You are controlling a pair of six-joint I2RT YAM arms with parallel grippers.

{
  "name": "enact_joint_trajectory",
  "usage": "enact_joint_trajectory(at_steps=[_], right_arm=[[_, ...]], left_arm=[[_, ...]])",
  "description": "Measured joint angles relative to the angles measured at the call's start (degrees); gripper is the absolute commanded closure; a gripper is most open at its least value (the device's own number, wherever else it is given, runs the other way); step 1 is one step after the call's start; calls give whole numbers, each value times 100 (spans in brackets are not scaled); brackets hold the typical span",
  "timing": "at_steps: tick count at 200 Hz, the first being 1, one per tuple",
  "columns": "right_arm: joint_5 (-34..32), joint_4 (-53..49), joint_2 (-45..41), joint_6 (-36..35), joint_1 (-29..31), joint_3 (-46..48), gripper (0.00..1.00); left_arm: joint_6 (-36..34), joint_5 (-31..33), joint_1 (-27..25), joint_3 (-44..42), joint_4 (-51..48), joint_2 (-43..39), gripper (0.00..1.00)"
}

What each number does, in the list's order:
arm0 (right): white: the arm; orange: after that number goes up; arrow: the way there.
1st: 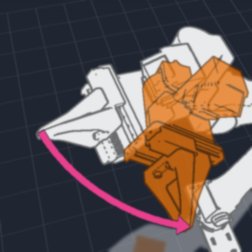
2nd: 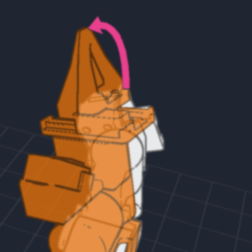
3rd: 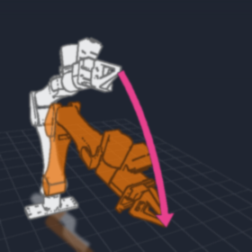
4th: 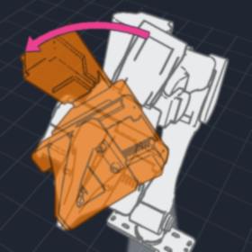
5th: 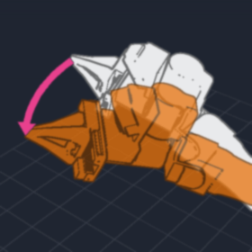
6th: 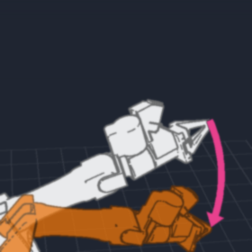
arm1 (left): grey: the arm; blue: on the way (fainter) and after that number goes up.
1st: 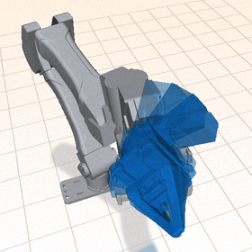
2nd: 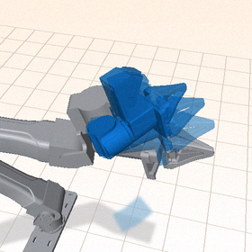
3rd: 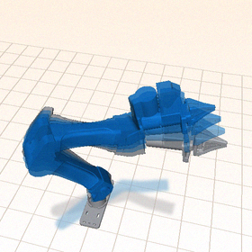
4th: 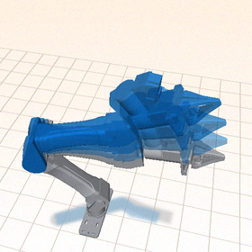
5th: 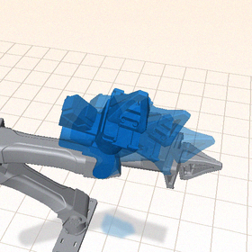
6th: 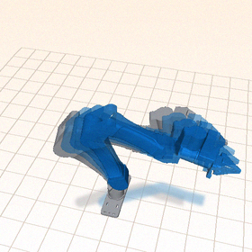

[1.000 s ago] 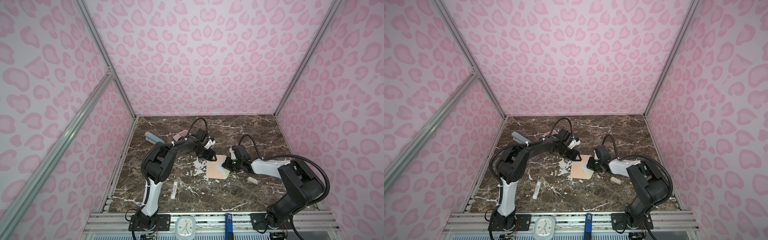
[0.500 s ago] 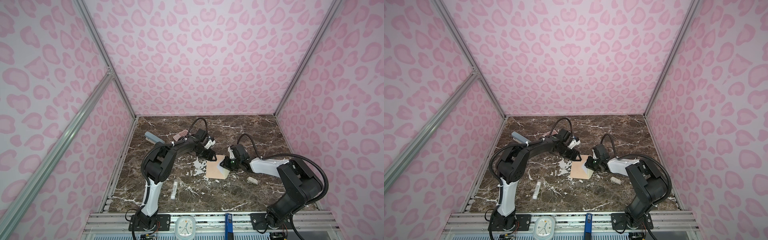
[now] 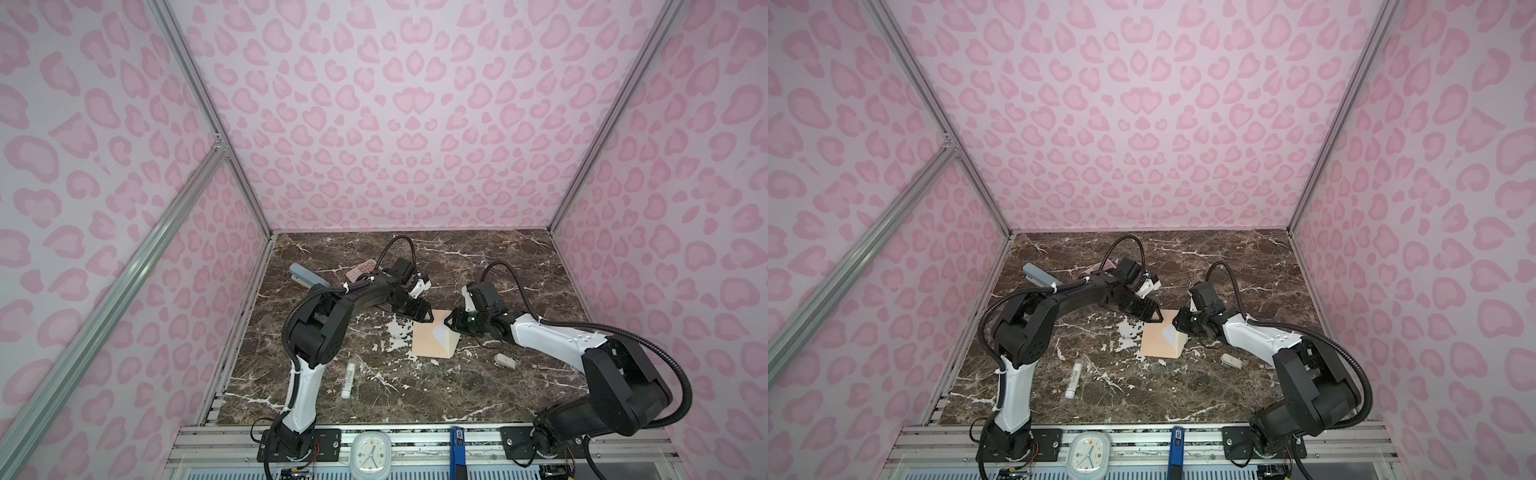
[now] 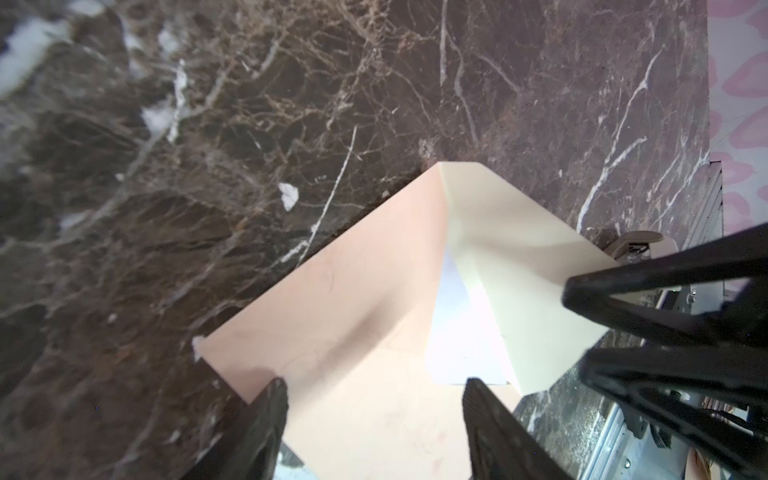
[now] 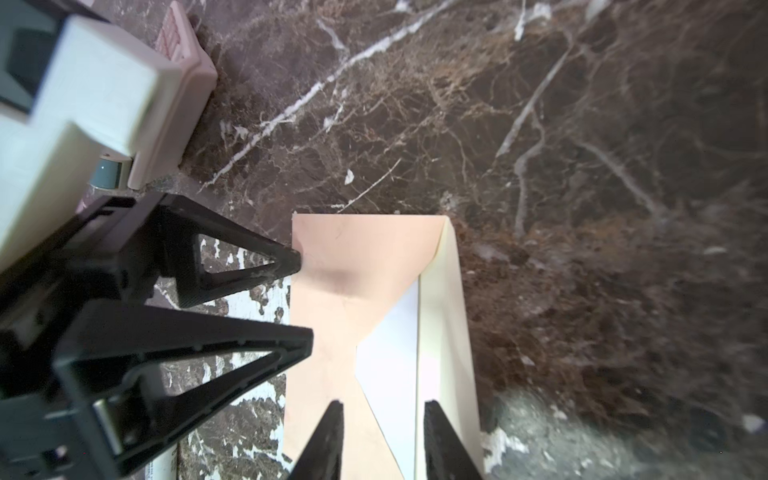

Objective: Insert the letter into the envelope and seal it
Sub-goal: 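Release the envelope and lift both grippers away from it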

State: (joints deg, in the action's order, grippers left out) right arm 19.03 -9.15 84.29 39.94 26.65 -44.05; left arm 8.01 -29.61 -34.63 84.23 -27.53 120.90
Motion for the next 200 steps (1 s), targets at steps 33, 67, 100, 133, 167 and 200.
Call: enact_joint_trajectory(at_steps=[33, 67, 100, 133, 167, 200], right_arm=[[-170, -328, -433, -140, -186, -52, 64], [-321, -575, -841, -225, -435, -42, 63], [-422, -691, -999, -260, -671, 96, 64], [-457, -702, -1034, -260, -734, 192, 64], [-444, -704, -1049, -260, -754, 216, 64], [-444, -702, -1093, -260, -754, 219, 63]], left_arm=[[0, 9, 0, -2, 2, -15, 29], [9, 144, 4, -2, -109, -68, 28], [63, 308, 7, -2, -236, -129, 27], [98, 345, 9, -2, -328, -234, 26], [105, 345, 7, -11, -323, -404, 24], [216, 348, 13, -157, -264, -800, 25]])
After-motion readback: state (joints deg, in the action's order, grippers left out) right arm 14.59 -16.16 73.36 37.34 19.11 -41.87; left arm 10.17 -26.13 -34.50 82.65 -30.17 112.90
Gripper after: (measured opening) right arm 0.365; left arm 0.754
